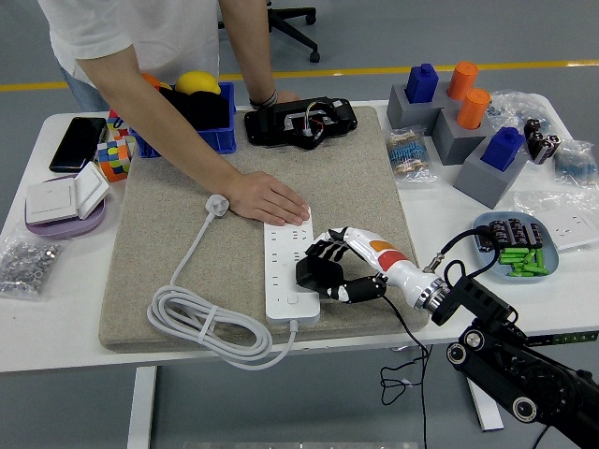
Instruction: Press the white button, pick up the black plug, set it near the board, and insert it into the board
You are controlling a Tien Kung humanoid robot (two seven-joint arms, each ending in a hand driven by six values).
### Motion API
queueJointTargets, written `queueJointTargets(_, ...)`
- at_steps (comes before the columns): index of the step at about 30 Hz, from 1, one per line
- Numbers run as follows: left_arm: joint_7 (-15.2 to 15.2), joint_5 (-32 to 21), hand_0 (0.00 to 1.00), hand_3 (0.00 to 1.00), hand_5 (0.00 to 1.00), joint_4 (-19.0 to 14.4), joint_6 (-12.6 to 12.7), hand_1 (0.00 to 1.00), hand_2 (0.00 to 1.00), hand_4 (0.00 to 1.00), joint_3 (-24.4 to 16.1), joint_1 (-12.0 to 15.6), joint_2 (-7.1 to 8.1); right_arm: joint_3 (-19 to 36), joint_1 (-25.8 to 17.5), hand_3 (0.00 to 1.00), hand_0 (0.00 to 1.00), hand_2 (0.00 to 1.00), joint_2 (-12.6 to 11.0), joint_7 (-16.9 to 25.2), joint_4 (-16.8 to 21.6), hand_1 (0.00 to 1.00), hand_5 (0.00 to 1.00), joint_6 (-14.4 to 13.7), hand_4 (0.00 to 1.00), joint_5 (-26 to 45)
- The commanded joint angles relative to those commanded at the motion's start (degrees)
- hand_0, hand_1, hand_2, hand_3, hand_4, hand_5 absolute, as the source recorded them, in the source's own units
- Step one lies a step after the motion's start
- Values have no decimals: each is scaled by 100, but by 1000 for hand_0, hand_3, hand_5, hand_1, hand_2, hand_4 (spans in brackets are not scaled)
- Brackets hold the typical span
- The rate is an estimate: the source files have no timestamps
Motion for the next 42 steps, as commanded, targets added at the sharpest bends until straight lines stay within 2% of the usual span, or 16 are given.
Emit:
queueJointTargets(2,2,12,466,578,261,0,-1,496,512,595,-12,-3,0,-3,4,608,509,557,-1,15,2,519,2,21,857,30)
queueJointTargets(3,2,13,466,576,262,0,-1,496,512,595,-9,-5,1,-3,5,622,574,576,-1,18,3,571,18,33,950,40)
queueJointTargets(8,2,21,466,576,262,0,0,496,512,595,-14,-6,0,-8,13,622,574,576,0,48,13,571,18,92,950,100)
queueJointTargets(9,1,16,466,577,262,0,1,496,511,595,-12,-4,-1,-11,13,721,764,707,2,48,16,728,177,97,998,104)
queueJointTargets(14,5,30,466,577,262,0,0,496,511,595,-14,-2,-4,-13,14,721,764,707,9,38,31,728,177,102,998,97)
queueJointTargets(15,6,34,466,577,262,0,-1,496,512,595,-15,-2,-3,-15,16,727,782,718,9,36,33,741,219,89,998,92)
queueJointTargets(25,9,29,466,576,261,0,-1,496,512,595,-10,11,-5,43,-31,725,779,715,3,67,94,737,221,42,998,82)
queueJointTargets(32,9,34,466,577,263,0,-8,496,511,594,8,4,5,325,-215,723,776,709,-122,238,424,732,229,110,998,336)
queueJointTargets(33,8,32,466,577,264,0,-9,496,512,594,14,4,6,362,-256,675,777,690,-155,282,475,728,410,123,998,396)
queueJointTargets(38,16,38,466,577,264,0,-11,496,512,594,-1,16,11,437,-508,675,777,690,-376,503,702,728,410,127,998,661)
queueJointTargets(39,19,45,466,578,263,0,-12,496,512,594,-7,17,11,424,-534,615,754,622,-400,523,714,679,436,122,998,691)
queueJointTargets(42,19,49,466,578,263,0,-16,496,512,594,11,13,12,357,-604,615,754,622,-430,584,704,679,436,146,998,832)
